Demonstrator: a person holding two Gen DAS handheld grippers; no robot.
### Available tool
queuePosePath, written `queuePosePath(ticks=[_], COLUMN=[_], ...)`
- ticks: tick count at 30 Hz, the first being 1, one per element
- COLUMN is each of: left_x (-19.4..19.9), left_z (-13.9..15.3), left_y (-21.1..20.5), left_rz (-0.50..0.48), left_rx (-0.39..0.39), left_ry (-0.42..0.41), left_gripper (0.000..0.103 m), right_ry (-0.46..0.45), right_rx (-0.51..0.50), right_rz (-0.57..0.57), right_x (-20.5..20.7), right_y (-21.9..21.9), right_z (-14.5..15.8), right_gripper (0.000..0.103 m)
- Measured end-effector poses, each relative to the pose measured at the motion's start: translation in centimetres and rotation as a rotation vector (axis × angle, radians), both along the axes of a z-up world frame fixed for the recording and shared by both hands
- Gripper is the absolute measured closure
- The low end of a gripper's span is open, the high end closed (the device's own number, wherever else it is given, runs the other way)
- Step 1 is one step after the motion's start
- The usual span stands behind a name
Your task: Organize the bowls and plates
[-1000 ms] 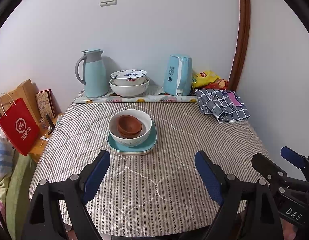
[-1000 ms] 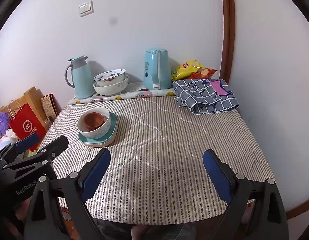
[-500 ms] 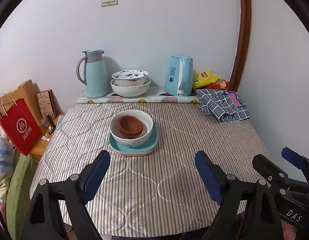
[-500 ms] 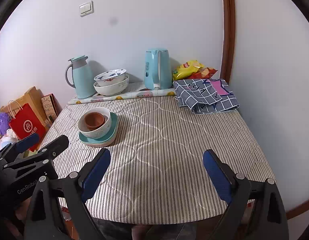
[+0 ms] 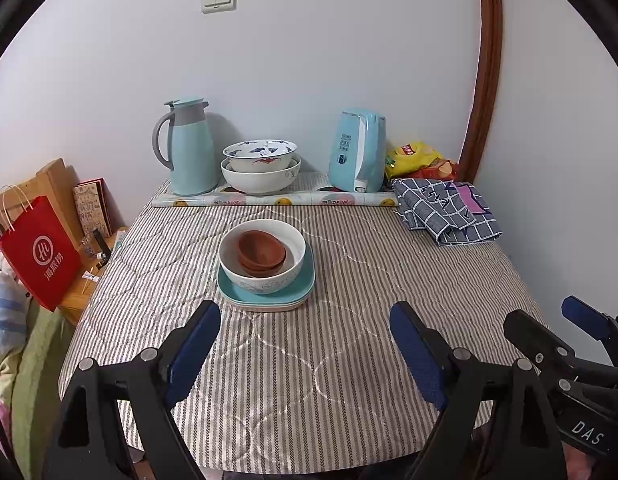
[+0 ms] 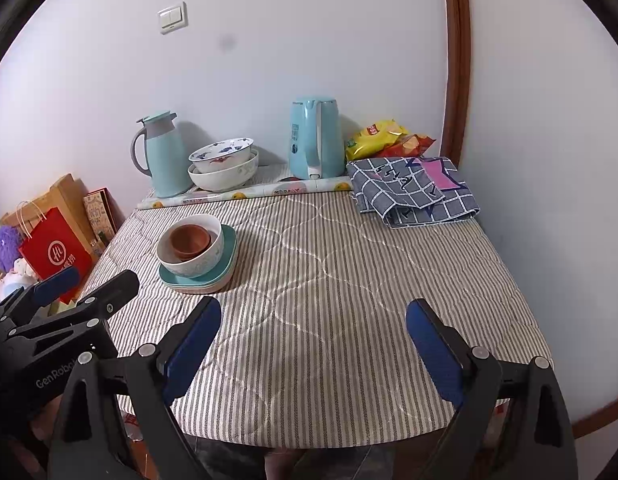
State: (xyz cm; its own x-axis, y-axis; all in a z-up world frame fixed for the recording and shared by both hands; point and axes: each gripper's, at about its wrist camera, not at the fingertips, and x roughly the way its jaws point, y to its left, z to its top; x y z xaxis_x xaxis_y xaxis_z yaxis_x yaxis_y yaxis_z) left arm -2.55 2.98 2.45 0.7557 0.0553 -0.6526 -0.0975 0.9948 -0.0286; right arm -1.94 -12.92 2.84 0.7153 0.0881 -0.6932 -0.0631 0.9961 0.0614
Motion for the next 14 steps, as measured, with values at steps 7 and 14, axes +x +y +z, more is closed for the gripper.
queuePosePath(ticks=[7, 14], left_x=[0.08, 0.17], left_z=[-0.1, -0.07], left_y=[0.06, 0.26], left_rz=[0.004, 0.003], left_rx=[-0.002, -0.006], left_ry=[0.005, -0.009], left_gripper=[0.017, 0.017], right_ry=[0.003, 0.008], right_rx=[0.01, 0.012], right_rz=[0.011, 0.01], right_x=[-0.02, 0.03], right_y=[0.11, 0.3], right_z=[-0.1, -0.29], right_gripper=[0.01, 0.01])
